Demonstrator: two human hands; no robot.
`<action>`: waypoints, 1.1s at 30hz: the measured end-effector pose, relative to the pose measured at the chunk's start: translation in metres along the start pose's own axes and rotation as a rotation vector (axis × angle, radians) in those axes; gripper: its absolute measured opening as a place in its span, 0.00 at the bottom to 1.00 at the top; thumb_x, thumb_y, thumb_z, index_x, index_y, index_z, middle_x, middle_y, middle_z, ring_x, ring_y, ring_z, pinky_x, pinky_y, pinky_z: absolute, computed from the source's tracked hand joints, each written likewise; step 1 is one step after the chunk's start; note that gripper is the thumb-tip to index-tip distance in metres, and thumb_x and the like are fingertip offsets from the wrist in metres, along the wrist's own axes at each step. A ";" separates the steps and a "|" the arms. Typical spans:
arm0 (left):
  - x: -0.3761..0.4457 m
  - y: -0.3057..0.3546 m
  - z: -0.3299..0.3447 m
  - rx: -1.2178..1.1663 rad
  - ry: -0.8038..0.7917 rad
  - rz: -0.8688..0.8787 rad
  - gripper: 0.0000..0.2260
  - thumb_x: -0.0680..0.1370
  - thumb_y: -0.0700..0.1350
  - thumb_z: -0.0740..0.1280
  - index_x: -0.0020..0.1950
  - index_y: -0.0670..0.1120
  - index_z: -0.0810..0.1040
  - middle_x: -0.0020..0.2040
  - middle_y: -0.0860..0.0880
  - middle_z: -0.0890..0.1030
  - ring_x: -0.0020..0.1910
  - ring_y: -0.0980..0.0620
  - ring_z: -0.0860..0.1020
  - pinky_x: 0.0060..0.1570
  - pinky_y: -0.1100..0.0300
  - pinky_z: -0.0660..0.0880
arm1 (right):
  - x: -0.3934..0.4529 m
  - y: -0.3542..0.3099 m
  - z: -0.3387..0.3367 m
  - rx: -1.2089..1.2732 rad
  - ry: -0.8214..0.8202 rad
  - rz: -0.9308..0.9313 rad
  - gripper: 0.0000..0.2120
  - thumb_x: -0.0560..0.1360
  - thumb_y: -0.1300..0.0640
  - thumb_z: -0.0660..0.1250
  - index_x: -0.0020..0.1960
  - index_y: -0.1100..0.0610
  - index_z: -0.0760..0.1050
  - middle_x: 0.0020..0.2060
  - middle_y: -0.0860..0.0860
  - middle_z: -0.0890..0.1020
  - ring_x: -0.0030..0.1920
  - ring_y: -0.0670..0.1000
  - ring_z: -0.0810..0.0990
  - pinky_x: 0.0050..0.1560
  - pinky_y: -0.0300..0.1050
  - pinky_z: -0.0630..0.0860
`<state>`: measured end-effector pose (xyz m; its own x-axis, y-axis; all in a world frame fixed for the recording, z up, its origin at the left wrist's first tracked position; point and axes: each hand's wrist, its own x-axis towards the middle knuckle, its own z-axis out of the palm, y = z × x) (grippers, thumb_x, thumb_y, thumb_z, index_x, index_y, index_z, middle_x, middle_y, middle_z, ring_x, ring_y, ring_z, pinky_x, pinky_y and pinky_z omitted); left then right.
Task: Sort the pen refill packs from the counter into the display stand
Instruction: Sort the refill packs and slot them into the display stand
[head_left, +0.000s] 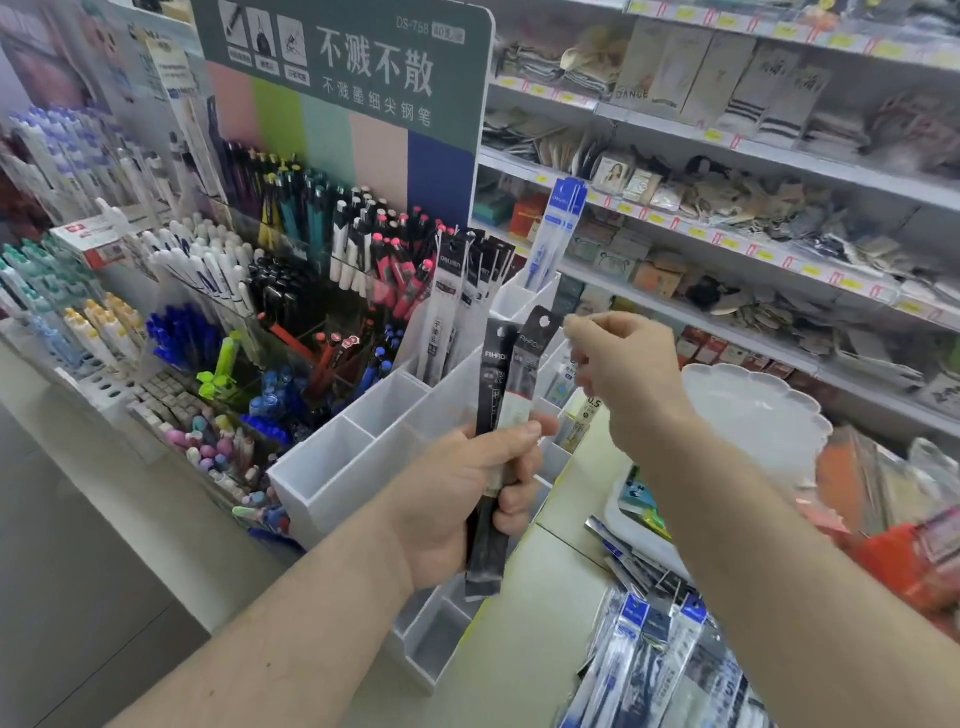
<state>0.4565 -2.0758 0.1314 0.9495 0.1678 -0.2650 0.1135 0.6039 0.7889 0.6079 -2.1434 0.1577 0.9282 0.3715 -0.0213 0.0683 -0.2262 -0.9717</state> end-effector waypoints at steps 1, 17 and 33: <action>0.001 -0.003 0.000 -0.023 -0.005 -0.016 0.13 0.69 0.42 0.66 0.53 0.43 0.76 0.31 0.51 0.69 0.24 0.56 0.64 0.23 0.66 0.59 | -0.017 0.004 -0.003 0.040 -0.030 0.014 0.11 0.76 0.59 0.71 0.35 0.57 0.77 0.26 0.49 0.74 0.25 0.49 0.70 0.29 0.42 0.67; -0.011 -0.031 -0.006 0.125 -0.102 -0.101 0.16 0.75 0.41 0.65 0.63 0.39 0.77 0.53 0.38 0.83 0.51 0.41 0.83 0.51 0.47 0.81 | -0.100 0.045 -0.035 0.181 -0.192 0.128 0.05 0.78 0.63 0.68 0.47 0.60 0.83 0.38 0.51 0.86 0.37 0.49 0.83 0.35 0.45 0.78; -0.007 -0.037 -0.005 0.100 0.062 -0.070 0.12 0.79 0.43 0.65 0.60 0.41 0.80 0.54 0.36 0.84 0.48 0.41 0.83 0.48 0.48 0.82 | -0.107 0.054 -0.038 0.295 -0.116 0.151 0.07 0.81 0.60 0.63 0.50 0.59 0.80 0.44 0.57 0.86 0.43 0.56 0.84 0.48 0.56 0.81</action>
<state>0.4438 -2.0956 0.1014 0.9187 0.1779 -0.3527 0.2103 0.5356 0.8179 0.5264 -2.2295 0.1166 0.8710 0.4571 -0.1801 -0.1911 -0.0225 -0.9813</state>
